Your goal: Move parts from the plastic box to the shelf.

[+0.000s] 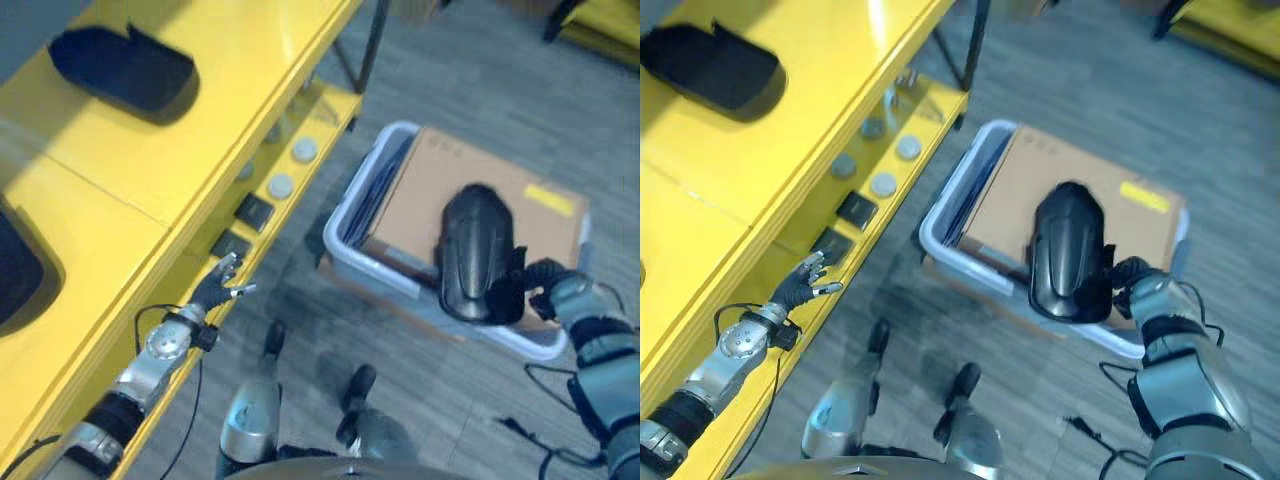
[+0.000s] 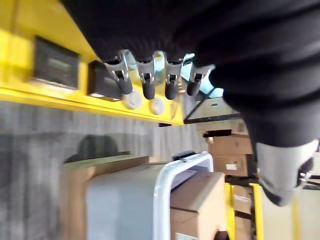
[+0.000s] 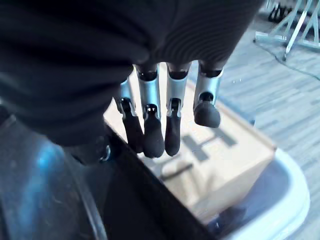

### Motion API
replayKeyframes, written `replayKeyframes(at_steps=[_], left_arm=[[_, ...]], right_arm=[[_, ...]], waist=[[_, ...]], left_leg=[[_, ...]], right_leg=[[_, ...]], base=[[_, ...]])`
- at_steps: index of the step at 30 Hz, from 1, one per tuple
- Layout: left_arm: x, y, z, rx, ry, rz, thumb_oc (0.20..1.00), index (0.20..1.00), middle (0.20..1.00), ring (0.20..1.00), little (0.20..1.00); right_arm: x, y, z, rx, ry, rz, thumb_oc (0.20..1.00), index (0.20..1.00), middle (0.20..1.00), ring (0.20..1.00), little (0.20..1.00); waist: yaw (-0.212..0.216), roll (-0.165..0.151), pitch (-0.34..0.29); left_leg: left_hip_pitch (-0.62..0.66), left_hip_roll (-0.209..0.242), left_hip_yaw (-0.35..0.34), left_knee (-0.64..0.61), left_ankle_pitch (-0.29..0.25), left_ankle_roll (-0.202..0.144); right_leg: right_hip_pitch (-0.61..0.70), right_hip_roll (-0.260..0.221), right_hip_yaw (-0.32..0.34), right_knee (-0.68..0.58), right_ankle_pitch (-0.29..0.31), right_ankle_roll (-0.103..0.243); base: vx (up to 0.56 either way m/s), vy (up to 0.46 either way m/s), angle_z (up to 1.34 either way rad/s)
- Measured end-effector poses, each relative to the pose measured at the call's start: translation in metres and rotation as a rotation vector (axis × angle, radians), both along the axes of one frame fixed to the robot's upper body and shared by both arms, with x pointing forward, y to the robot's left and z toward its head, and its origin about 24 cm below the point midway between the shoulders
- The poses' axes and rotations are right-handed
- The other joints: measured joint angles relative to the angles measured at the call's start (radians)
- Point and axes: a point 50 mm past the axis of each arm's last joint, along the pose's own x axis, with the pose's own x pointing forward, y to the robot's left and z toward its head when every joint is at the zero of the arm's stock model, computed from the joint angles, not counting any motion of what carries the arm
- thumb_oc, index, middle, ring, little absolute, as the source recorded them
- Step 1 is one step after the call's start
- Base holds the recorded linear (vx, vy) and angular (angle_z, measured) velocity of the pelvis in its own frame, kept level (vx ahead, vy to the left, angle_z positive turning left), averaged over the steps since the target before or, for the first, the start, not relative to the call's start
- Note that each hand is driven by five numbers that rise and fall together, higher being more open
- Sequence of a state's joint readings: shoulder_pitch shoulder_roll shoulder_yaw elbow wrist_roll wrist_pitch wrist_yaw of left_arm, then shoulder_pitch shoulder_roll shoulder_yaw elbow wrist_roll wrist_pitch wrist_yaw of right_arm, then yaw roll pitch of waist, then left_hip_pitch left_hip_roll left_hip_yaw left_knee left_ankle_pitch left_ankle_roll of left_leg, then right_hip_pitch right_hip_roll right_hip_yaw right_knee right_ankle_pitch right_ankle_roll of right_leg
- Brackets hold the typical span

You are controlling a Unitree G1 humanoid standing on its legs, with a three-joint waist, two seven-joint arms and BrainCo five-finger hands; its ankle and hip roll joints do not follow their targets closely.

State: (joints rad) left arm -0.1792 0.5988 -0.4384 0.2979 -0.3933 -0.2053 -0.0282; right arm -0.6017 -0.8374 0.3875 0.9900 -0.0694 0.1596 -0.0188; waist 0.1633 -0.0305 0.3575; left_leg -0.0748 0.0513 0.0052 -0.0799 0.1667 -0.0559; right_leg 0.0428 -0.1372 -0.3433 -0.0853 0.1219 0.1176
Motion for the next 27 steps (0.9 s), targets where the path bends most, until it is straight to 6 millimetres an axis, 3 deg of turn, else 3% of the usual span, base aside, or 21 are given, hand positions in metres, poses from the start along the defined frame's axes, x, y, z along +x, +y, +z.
replayKeyframes(at_steps=[3, 5, 7, 13, 16, 22, 27], left_arm=[[0.002, -0.014, 0.013, -0.064, -0.004, -0.032, 1.0, 1.0, 1.0, 1.0, 1.0], [0.003, -0.024, 0.015, -0.112, 0.01, -0.041, 1.0, 1.0, 1.0, 1.0, 1.0], [0.005, -0.039, 0.011, -0.172, 0.06, -0.047, 1.0, 1.0, 1.0, 1.0, 1.0], [0.002, -0.07, -0.002, -0.339, 0.252, -0.074, 1.0, 1.0, 1.0, 1.0, 1.0], [0.003, -0.079, -0.003, -0.369, 0.303, -0.085, 1.0, 1.0, 1.0, 1.0, 1.0], [0.004, -0.089, -0.005, -0.466, 0.416, -0.075, 1.0, 1.0, 1.0, 1.0, 1.0], [0.002, -0.103, -0.004, -0.564, 0.488, -0.1, 1.0, 1.0, 1.0, 1.0, 1.0]], right_arm=[[0.003, 0.029, 0.001, -0.08, -0.107, 0.156, 0.2, 0.2, 0.2, 0.2, 0.2], [0.004, 0.042, 0.003, -0.118, -0.155, 0.219, 0.2, 0.2, 0.2, 0.2, 0.2], [0.007, 0.049, 0.012, -0.19, -0.223, 0.263, 0.2, 0.2, 0.2, 0.2, 0.2], [0.017, 0.085, 0.043, -0.324, -0.397, 0.421, 0.2, 0.2, 0.2, 0.2, 0.2], [0.018, 0.099, 0.055, -0.345, -0.461, 0.481, 0.2, 0.2, 0.2, 0.2, 0.2], [0.017, 0.104, 0.061, -0.408, -0.54, 0.526, 0.2, 0.2, 0.2, 0.2, 0.2], [0.014, 0.122, 0.079, -0.446, -0.685, 0.624, 0.2, 0.2, 0.2, 0.2, 0.2]], waist=[[-0.05, -0.04, -0.069], [-0.07, -0.05, -0.101], [-0.096, -0.05, -0.147], [-0.152, -0.029, -0.186], [-0.162, -0.025, -0.189], [-0.167, -0.024, -0.201], [-0.181, -0.017, -0.205]], left_leg=[[0.04, 0.004, 0.025, 0.0, -0.015, -0.003], [0.066, 0.006, 0.041, -0.006, -0.028, -0.001], [0.085, 0.012, 0.068, -0.006, -0.036, -0.004], [0.116, 0.016, 0.091, -0.006, -0.044, 0.001], [0.123, 0.017, 0.101, -0.006, -0.044, 0.004], [0.129, 0.014, 0.111, -0.006, -0.047, 0.009], [0.129, 0.014, 0.114, -0.006, -0.047, 0.009]], right_leg=[[0.027, 0.0, 0.016, -0.002, -0.002, -0.003], [0.043, 0.0, 0.032, -0.004, -0.008, -0.003], [0.044, 0.003, 0.059, -0.004, -0.009, -0.004], [0.061, 0.005, 0.084, -0.004, -0.014, -0.001], [0.062, 0.005, 0.093, -0.004, -0.013, -0.003], [0.063, 0.003, 0.109, -0.004, -0.008, -0.006], [0.062, 0.003, 0.111, -0.004, -0.007, -0.006]], base=[[0.07, -0.026, -0.24], [0.08, -0.023, -0.3], [0.08, -0.018, -0.37], [0.01, -0.003, -0.13], [0.01, 0.001, -0.08], [0.0, -0.002, -0.05], [-0.01, 0.002, 0.0]])
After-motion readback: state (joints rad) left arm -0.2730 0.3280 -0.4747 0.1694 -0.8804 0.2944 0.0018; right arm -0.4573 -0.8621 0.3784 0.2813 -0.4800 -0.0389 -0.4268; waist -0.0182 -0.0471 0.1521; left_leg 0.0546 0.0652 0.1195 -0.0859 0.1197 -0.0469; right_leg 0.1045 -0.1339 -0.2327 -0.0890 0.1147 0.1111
